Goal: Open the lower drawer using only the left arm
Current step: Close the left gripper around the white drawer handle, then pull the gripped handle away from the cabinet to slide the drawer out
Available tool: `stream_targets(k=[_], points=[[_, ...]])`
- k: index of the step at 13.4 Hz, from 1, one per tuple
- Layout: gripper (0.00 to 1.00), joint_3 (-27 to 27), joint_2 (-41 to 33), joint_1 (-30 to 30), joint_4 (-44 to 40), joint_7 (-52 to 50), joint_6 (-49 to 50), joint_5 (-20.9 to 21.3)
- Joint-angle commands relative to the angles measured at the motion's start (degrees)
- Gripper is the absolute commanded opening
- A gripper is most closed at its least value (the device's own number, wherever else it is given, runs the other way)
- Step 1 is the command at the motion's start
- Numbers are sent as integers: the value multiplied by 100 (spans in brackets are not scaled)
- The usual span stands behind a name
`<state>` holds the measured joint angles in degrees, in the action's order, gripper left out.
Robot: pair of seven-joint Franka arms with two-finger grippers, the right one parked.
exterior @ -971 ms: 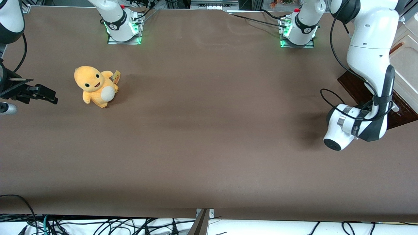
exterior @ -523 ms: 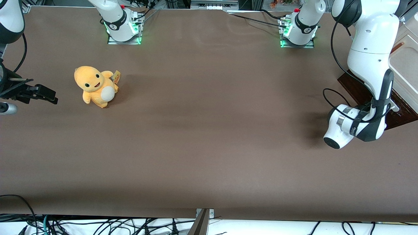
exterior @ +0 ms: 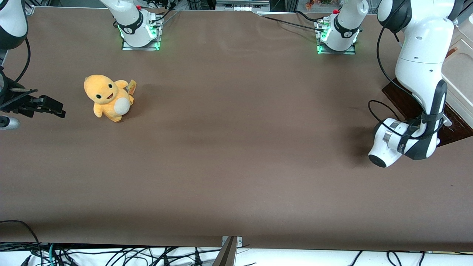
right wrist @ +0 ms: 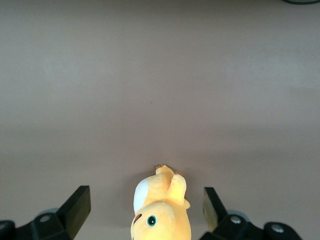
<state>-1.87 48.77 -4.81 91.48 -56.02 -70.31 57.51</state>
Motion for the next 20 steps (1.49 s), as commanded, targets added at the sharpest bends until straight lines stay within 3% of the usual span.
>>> stream_targets(k=[1,6,20], points=[[28,-42,88,-29,-43,-111,-27,243],[4,-42,106,-2,-78,-102,-27,323],[1,-77,194,270,-280,38,-9,358]])
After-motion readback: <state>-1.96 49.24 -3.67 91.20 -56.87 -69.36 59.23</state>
